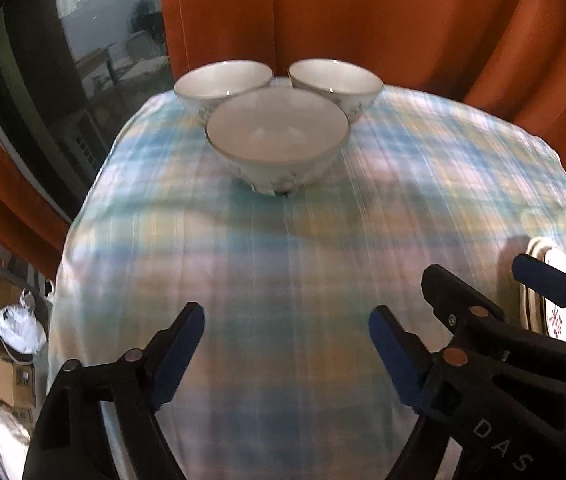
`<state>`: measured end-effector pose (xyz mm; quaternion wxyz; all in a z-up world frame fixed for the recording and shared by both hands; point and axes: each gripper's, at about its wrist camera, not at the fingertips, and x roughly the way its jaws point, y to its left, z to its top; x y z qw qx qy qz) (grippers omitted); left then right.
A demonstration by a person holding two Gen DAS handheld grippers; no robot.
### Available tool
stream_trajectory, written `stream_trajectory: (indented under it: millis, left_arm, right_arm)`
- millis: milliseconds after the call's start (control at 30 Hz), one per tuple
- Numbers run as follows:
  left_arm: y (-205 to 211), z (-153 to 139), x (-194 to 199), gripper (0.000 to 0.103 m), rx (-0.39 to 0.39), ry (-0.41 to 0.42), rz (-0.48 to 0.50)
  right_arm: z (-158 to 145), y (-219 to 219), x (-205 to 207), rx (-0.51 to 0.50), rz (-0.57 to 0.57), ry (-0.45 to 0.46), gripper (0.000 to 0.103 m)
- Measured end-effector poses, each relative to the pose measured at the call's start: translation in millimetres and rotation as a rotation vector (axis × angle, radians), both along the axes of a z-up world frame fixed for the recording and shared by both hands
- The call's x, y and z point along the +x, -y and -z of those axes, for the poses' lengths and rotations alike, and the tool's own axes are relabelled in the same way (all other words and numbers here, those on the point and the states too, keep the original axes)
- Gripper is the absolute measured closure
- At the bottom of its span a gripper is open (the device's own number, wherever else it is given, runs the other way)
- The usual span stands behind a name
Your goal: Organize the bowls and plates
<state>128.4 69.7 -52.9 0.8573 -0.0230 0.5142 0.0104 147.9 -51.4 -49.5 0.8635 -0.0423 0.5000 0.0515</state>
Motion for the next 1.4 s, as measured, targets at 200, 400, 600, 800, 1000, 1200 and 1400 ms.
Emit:
stream_trajectory:
  millis: [200, 400, 600, 800, 1000, 1200, 1400]
  left_arm:
    - [-20, -4, 38, 0.023, 0.015, 0.040, -0.046]
    - [-35, -3, 79, 0.030, 0.012, 0.044, -0.062]
    - [-43, 0, 117, 0.035, 0.040, 0.055, -0.071]
    - [-42, 15, 145, 0.050, 0.046, 0.032, -0.075]
    - [-47, 26, 162, 0.063, 0.054, 0.015, -0.097]
    - [-49, 31, 169, 0.072, 0.072, 0.006, -0.106]
    - [-49, 30, 167, 0.074, 0.077, -0.004, -0.104]
  right_arm:
    - [-5, -21, 40, 0.060, -0.028, 0.022, 0.022]
    - [-7, -36, 81, 0.104, -0.048, 0.040, 0.028]
    - [-5, -49, 120, 0.126, -0.048, 0.047, 0.031]
    - [7, -61, 152, 0.122, -0.048, 0.023, 0.051]
    - [21, -66, 173, 0.137, -0.045, -0.004, 0.059]
    - [30, -71, 185, 0.141, -0.048, -0.025, 0.077]
    - [30, -73, 185, 0.131, -0.046, -0.027, 0.077]
